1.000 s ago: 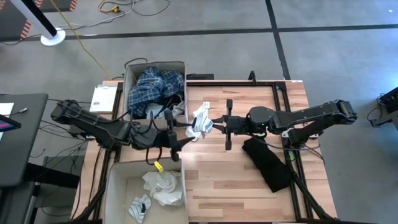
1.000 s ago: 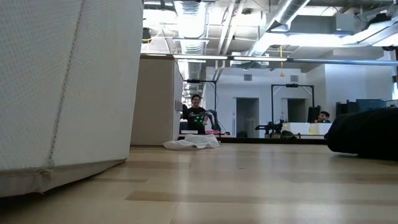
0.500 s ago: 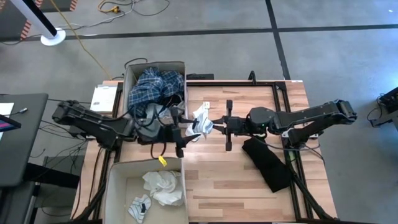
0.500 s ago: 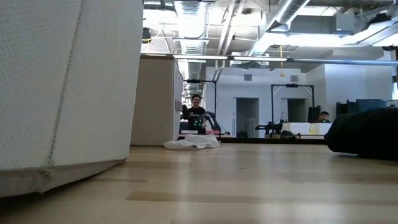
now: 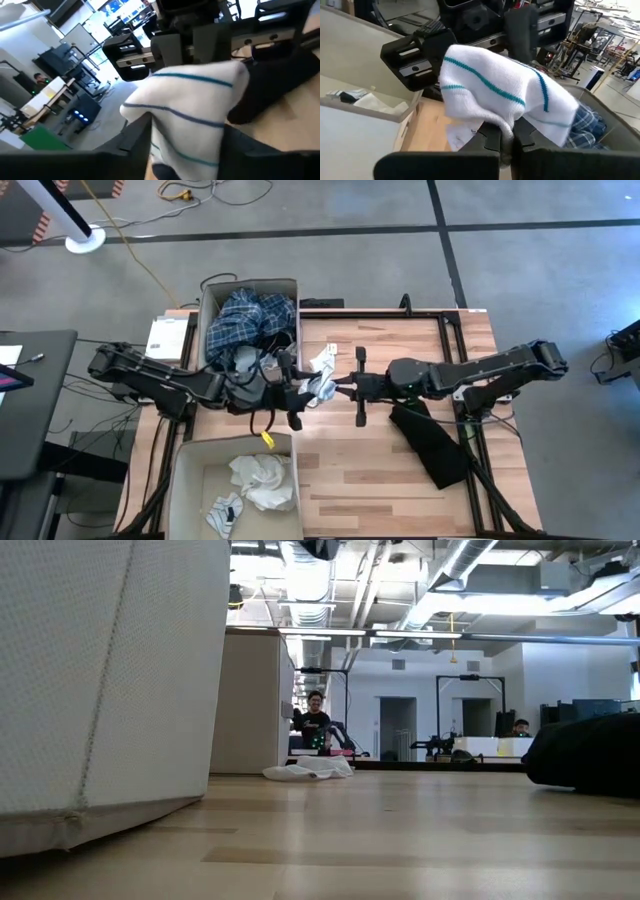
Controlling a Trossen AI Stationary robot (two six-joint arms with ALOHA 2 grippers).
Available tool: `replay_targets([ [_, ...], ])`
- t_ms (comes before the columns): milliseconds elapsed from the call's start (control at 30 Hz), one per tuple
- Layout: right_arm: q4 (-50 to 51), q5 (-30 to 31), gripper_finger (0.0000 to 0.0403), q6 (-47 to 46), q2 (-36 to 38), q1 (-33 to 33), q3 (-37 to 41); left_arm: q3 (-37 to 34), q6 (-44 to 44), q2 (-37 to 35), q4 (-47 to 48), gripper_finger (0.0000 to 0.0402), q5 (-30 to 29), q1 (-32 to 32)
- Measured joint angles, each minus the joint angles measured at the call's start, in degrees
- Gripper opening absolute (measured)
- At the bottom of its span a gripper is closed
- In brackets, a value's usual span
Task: Sort clothes
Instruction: Put the white striped sock into the bottom light brown laundry organizer
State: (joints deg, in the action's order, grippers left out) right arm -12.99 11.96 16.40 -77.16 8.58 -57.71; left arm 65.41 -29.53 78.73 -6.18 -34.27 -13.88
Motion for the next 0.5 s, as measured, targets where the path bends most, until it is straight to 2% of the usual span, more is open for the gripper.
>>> replay_targets([
  [233,1.83,0.43,0.0016,-0.02,-0.01,0.33,0.0,0.0,-3.31,-0.07,4.01,0.0019,-0.52,-0.03],
  [400,5.0,0.36,0.0021,-1.21,-0.01,0.33,0.0,0.76,-5.29,-1.04,7.85,0.0006,-2.7,-0.4],
  [500,5.59,0.72,0.0043,-1.58,0.02,0.33,-0.07,2.23,-5.37,-2.3,12.02,0.0004,-3.64,-0.39],
])
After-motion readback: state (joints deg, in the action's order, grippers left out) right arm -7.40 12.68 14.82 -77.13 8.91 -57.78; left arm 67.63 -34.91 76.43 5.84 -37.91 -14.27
